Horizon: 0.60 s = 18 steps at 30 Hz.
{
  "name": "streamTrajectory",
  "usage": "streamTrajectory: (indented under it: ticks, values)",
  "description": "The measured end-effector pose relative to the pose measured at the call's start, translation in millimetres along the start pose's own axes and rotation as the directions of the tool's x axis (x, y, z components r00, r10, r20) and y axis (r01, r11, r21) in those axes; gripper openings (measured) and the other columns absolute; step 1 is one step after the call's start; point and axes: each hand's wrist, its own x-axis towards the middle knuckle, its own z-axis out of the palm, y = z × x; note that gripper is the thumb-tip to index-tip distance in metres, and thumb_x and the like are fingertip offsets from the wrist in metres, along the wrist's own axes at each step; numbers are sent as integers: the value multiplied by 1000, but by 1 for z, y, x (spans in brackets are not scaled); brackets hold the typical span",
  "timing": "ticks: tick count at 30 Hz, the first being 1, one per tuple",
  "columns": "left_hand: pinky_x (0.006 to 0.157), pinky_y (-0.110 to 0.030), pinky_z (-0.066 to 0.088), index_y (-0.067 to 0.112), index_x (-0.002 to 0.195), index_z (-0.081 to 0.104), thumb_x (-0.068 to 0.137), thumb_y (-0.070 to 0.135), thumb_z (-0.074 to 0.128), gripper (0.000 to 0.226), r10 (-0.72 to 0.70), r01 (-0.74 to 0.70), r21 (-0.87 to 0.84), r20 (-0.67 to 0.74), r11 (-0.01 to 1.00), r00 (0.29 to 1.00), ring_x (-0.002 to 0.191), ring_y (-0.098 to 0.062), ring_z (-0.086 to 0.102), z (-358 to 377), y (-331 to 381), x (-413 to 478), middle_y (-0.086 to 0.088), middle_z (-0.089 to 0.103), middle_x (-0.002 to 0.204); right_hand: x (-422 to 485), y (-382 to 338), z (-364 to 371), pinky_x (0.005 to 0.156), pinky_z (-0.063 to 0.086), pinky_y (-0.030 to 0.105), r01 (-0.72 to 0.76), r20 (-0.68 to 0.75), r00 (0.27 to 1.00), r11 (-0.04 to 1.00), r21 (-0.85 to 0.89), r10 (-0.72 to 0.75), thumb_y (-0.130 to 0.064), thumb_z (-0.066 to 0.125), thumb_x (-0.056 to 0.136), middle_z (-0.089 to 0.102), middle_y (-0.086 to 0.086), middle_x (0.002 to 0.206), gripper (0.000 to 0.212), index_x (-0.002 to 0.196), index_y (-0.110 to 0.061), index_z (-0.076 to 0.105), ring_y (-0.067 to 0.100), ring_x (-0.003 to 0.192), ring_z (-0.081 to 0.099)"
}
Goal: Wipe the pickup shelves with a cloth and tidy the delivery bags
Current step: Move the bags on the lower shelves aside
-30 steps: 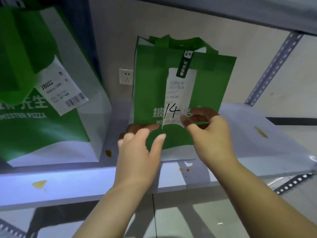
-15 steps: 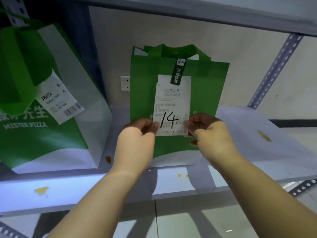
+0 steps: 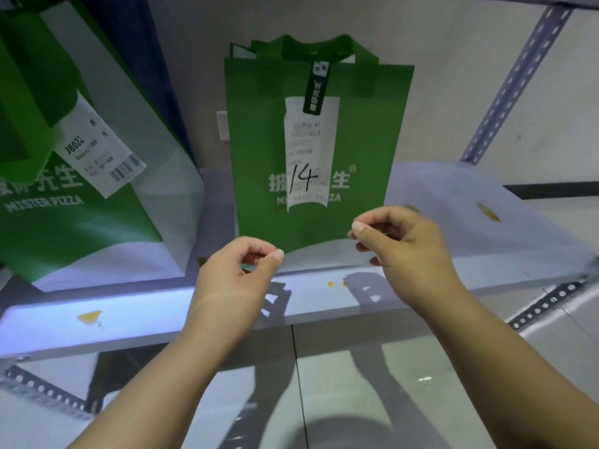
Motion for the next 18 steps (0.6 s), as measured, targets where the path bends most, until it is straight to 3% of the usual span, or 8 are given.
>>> streamTrajectory:
  ticks: [2, 6, 8, 12, 18]
  values:
    - [51, -14, 46, 32, 71, 65, 82, 31, 66, 11, -21, 19, 37, 35, 999, 999, 56, -8, 59, 3, -3, -7, 10, 65, 73, -9, 7, -5, 60, 48, 20, -31, 21, 999, 999, -9, 31, -20, 67, 84, 71, 1, 77, 13, 72, -26, 65, 15, 73, 67]
    - [60, -27, 48, 35, 73, 64, 81, 32, 65, 9, -75, 65, 121, 79, 991, 994, 57, -12, 58, 8, 7, -19, 13, 65, 74, -23, 3, -18, 56, 47, 14, -106, 47, 993, 994, -10, 106, -18, 66, 84, 71, 3, 78, 12, 73, -24, 65, 14, 71, 67]
    - [58, -26, 47, 34, 73, 64, 81, 32, 65, 8, -85, 68, 155, 100, 986, 991, 59, -15, 57, 6, 23, -27, 14, 65, 74, -28, -11, -26, 56, 47, 14, -137, 56, 989, 991, -10, 137, -18, 65, 84, 71, 3, 77, 12, 72, -23, 65, 13, 70, 67]
    - [51, -22, 40, 35, 76, 63, 81, 36, 64, 5, -122, 83, 224, 166, 971, 979, 51, -6, 51, -11, 72, -43, 22, 63, 76, -38, -55, -48, 61, 49, 20, -188, 91, 978, 982, -22, 189, -18, 64, 83, 72, 3, 77, 10, 73, -21, 66, 14, 72, 67]
    - [50, -22, 36, 37, 78, 61, 82, 37, 63, 4, -135, 67, 284, 227, 956, 964, 54, 0, 51, -52, 177, -67, 28, 58, 80, -48, -152, -81, 59, 46, 16, -265, 141, 955, 964, 12, 261, -15, 65, 83, 70, 8, 77, 13, 72, -21, 65, 17, 71, 65]
